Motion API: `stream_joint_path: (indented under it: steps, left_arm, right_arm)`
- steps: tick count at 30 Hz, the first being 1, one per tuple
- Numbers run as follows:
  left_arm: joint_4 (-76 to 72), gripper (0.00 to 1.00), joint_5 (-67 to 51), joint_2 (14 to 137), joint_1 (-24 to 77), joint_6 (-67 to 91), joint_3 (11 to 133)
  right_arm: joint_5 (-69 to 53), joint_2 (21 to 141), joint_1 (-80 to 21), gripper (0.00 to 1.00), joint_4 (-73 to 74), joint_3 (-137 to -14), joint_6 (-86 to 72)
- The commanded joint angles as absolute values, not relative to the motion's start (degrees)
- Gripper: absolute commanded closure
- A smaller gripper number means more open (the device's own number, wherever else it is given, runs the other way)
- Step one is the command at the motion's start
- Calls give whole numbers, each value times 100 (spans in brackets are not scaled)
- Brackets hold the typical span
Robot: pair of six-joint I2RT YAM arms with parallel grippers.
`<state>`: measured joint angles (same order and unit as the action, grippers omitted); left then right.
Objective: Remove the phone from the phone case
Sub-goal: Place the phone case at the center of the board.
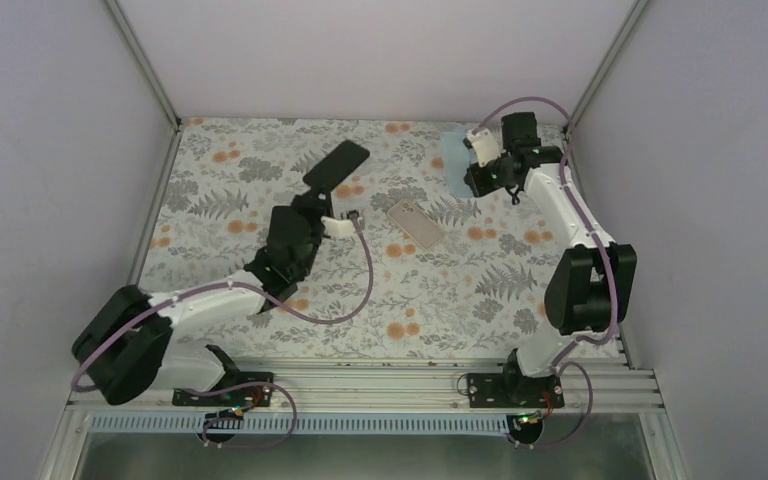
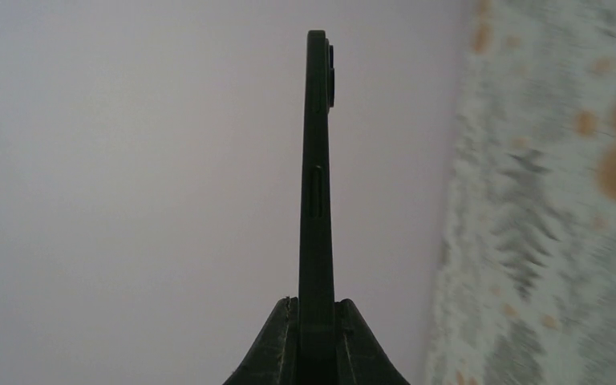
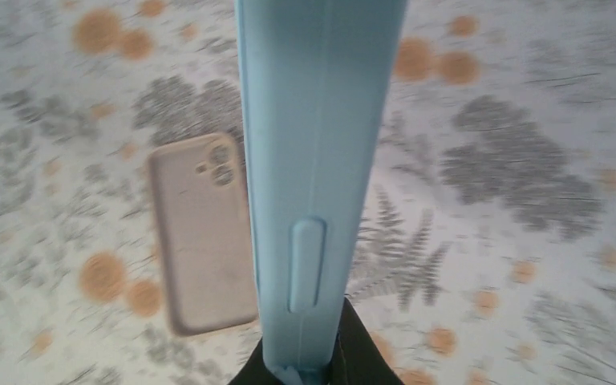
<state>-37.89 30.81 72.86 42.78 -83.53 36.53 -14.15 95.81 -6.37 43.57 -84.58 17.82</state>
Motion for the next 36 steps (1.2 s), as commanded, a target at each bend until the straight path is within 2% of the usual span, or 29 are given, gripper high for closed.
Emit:
stream_joint_path:
  steps: [1,10,22,31,36]
  left_arm:
    - [-5231,98,3369,7746,4410,-8833,3114]
    - [-6064,98,3488,9108,4412,-8648,2962]
    - [-6233,98,3612,10468,4359,-8597,3458]
    - [-4780,98,3554,10838,4249,-8165,4220]
    - [-3957,98,3521,11144,4146,-7978,4655]
  right_arm:
    - [-2814,10049,-669,97,5064,-8360,2324]
    - [-3057,10788,-433,96,5241,-8319,2713]
    - [-3120,11548,215,96,5713,-8755,3224]
    - [-3168,12197,567,96,6475,-9149,3639]
    - [-2710,12206,659,96,6253,-8961,3501]
